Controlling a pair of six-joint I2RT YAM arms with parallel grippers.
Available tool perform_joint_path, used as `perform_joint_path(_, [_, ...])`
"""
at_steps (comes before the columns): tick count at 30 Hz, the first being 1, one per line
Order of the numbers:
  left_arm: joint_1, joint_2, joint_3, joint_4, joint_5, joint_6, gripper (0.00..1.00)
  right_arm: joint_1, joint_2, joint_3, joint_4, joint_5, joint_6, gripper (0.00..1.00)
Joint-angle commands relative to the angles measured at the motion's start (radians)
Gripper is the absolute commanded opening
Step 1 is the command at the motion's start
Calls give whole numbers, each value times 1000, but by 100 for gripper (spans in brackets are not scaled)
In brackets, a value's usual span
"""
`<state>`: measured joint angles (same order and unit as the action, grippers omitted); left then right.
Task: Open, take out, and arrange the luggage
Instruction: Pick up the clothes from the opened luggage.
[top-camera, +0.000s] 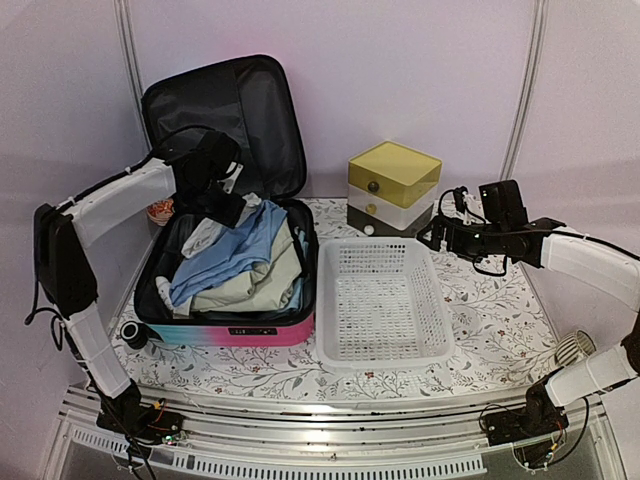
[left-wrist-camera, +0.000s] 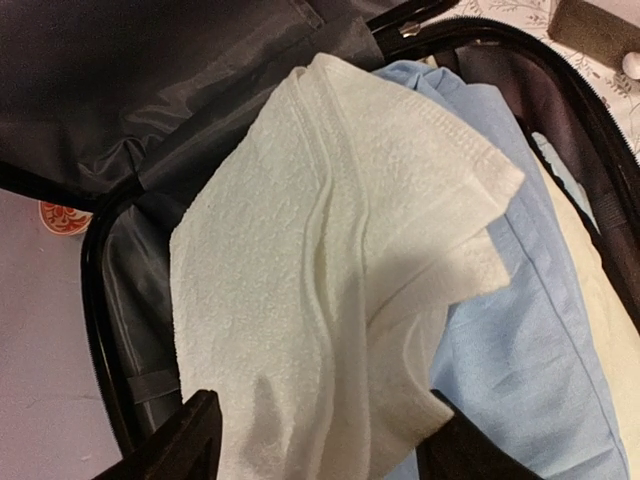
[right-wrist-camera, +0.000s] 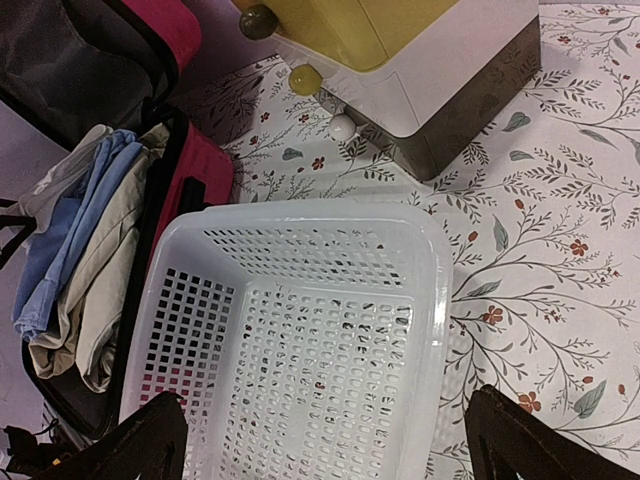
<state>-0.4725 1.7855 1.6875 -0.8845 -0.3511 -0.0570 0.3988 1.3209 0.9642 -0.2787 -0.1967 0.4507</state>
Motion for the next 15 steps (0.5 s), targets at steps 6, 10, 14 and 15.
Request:
perform_joint_path(6, [39,-28,1,24,72,-12,62,4,-16,27,-5,-7,-13,99])
perform_joint_path(10, [40,-27,-8,24,69,-12,50,4,-20,24,-6,-5,-12,99])
perform_joint_path(14, [41,-28,-7,23,60,-5,34,3,-23,23,-7,-4,-12,99])
perform_joint_path(15, [42,-29,-7,21,57,-4,31,3,-23,21,-7,-4,-12,99])
